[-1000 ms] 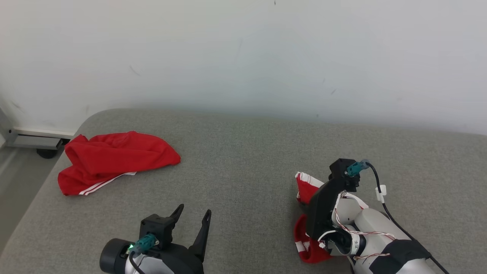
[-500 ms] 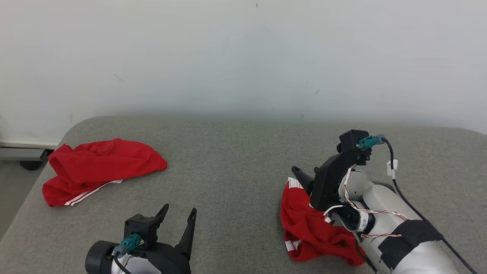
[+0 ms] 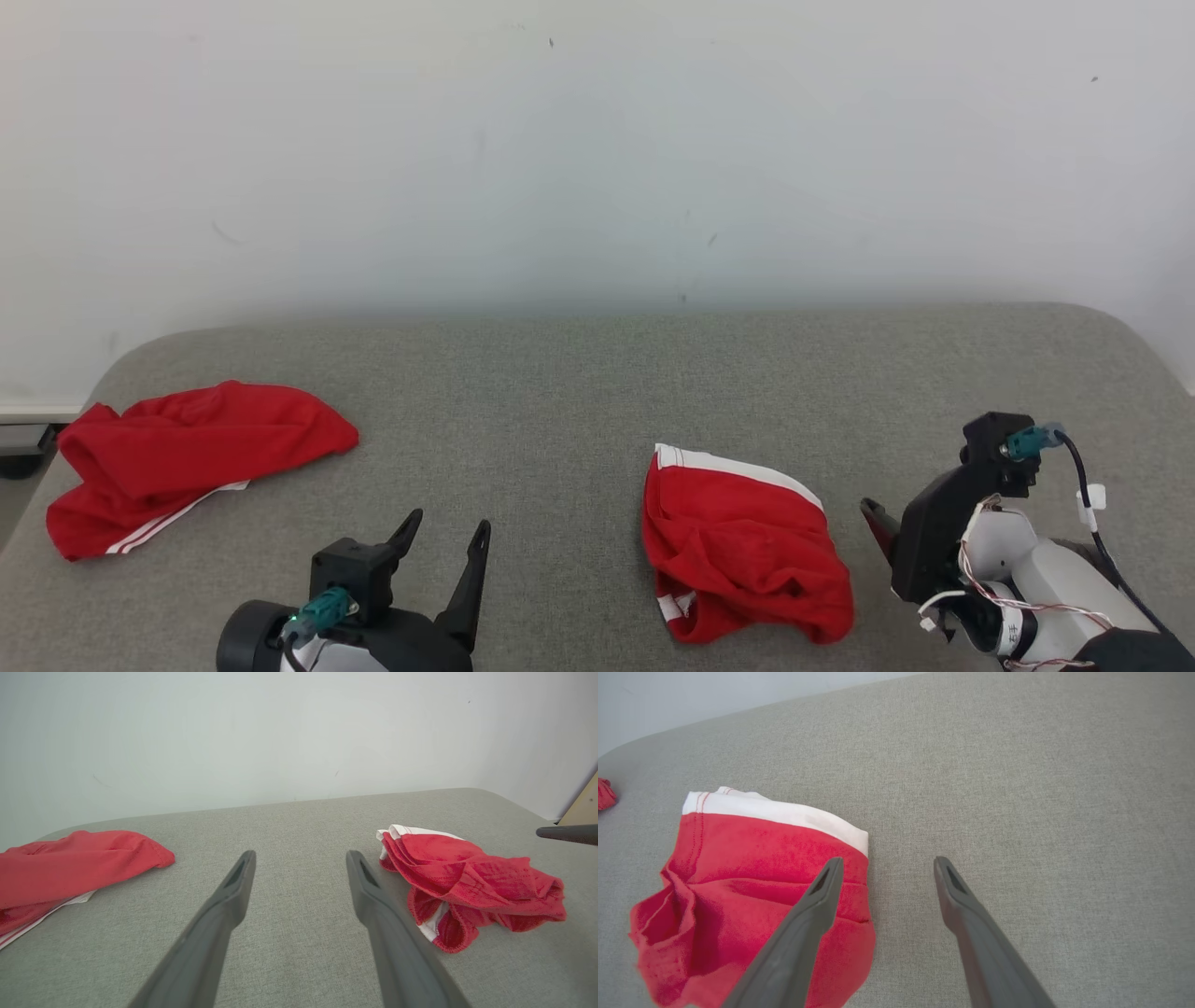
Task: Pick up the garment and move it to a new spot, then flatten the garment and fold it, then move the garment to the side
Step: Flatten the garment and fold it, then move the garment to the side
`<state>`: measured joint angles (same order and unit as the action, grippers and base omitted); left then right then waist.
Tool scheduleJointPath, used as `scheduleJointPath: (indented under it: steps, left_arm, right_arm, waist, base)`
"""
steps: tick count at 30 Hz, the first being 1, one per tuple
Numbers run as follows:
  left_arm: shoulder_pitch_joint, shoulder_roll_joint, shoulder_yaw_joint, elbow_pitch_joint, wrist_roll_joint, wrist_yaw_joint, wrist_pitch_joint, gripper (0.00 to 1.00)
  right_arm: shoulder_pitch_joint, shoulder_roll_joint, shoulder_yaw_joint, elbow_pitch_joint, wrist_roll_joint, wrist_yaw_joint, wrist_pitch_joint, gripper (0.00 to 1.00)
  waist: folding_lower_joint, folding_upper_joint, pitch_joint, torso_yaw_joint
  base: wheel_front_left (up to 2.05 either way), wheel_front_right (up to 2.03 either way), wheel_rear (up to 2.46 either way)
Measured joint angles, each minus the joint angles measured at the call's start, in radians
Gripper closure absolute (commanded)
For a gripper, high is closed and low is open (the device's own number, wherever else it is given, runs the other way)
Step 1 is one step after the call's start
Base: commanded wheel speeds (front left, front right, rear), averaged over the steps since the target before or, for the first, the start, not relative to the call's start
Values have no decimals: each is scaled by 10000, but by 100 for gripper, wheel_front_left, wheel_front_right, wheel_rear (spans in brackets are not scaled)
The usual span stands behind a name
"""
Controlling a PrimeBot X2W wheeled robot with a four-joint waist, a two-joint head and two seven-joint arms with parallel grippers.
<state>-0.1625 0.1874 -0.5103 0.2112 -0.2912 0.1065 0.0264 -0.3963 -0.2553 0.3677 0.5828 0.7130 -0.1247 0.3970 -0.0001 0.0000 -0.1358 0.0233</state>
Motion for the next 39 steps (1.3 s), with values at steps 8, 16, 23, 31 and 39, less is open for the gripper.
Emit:
scheduleJointPath:
  steps: [8, 16, 23, 31, 39]
  left_arm:
    - [-70, -52, -257, -75, 33, -13, 165, 0]
    - [-160, -46, -437, -102, 100, -104, 349, 0]
    - [-439, -63, -500, -165, 105, -190, 451, 0]
    - [-569, -228, -508, -8, 100, -203, 493, 0]
    - [-572, -290, -374, 293, 0, -201, 420, 0]
  right_arm:
    - [262, 196, -474, 288, 267, 0, 174, 0]
    - [257, 550, -1014, 721, 627, 0, 397, 0]
    - [179, 784, -1277, 1337, 811, -2, 978, 0]
    - [-329, 750, -1273, 1845, 711, -2, 1411, 100]
    - [-1094, 353, -1083, 1369, 291, -29, 1569, 100]
  waist:
    - [1, 0, 275, 187]
    - [1, 0, 583, 694]
    - [1, 1, 950, 1238]
    - [2, 1, 1179, 1671]
    - [1, 1, 928, 1711]
  base:
    - [0, 0, 0]
    - [0, 0, 0]
    - [0, 0, 0]
    - [0, 0, 0]
    - [0, 0, 0]
